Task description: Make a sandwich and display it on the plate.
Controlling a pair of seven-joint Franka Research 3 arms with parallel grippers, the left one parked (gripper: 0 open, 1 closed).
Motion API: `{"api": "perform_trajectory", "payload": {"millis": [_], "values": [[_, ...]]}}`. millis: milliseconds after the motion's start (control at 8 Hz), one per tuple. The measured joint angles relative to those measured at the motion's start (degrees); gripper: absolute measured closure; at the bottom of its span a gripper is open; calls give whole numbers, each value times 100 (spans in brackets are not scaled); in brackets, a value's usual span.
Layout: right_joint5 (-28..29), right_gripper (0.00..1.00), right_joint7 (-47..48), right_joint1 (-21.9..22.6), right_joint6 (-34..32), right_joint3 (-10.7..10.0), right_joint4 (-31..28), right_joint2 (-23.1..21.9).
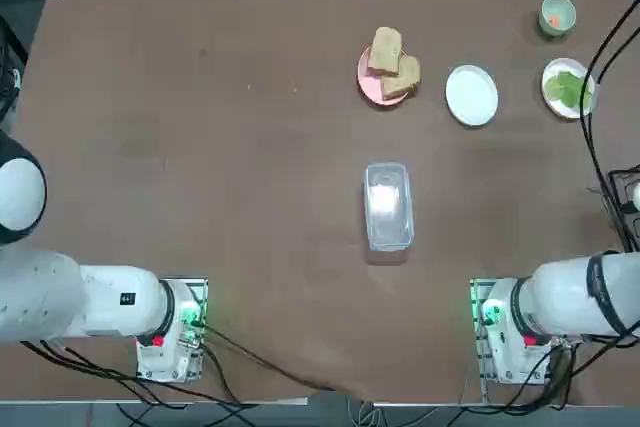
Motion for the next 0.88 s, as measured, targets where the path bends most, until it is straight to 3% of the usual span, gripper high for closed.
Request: {"api": "perform_trajectory", "payload": {"millis": [500,875], "values": [[51,0,16,35,-4,23,19,41],[86,0,77,397,333,66,96,579]]}}
